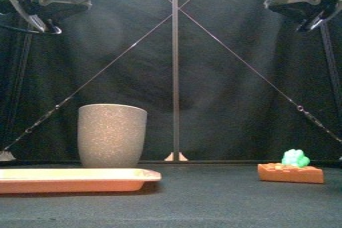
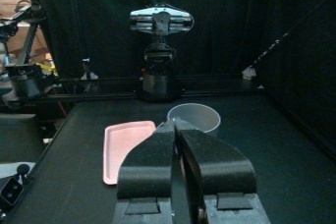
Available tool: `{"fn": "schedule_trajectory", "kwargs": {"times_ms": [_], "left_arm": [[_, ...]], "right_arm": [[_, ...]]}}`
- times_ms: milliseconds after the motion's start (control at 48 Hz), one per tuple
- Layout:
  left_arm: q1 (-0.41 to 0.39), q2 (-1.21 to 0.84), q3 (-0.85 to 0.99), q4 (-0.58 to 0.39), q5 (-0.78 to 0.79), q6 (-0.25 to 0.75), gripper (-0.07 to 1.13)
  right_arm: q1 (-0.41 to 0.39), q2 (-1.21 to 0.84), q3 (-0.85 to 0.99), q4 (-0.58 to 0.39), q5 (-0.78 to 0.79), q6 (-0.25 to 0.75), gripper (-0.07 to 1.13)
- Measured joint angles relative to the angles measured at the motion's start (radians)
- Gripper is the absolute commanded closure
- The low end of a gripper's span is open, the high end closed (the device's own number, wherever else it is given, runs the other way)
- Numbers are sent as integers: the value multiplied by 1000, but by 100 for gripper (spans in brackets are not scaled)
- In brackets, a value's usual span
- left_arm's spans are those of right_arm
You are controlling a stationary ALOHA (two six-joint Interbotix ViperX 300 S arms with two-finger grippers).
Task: Pick the green grapes then place it in the grey bowl
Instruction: Pick the green grapes
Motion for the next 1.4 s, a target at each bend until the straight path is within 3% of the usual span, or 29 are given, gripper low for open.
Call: {"fn": "schedule_trajectory", "kwargs": {"times_ms": [188, 375, 458, 562, 708, 1000, 1146, 1396], "left_arm": [[17, 8, -3, -12, 86, -3, 98], [51, 8, -3, -12, 152, 0, 98], [72, 9, -3, -14, 175, 0, 98], [94, 9, -2, -12, 189, 2, 98], [114, 9, 6, -14, 190, 2, 98], [118, 9, 9, -14, 192, 2, 98], [118, 9, 9, -14, 192, 2, 98], [117, 8, 9, -15, 190, -2, 98]], "right_arm": [[-37, 28, 5, 91, 67, 40, 96], [-164, 101, 5, 295, 239, 137, 86], [-209, 127, 5, 370, 308, 181, 70], [-258, 163, 5, 459, 382, 261, 36], [-296, 204, 6, 499, 434, 364, 0], [-328, 259, 51, 494, 492, 598, 2], [-393, 270, 80, 480, 520, 726, 2], [-439, 342, 92, 382, 523, 913, 2]]}}
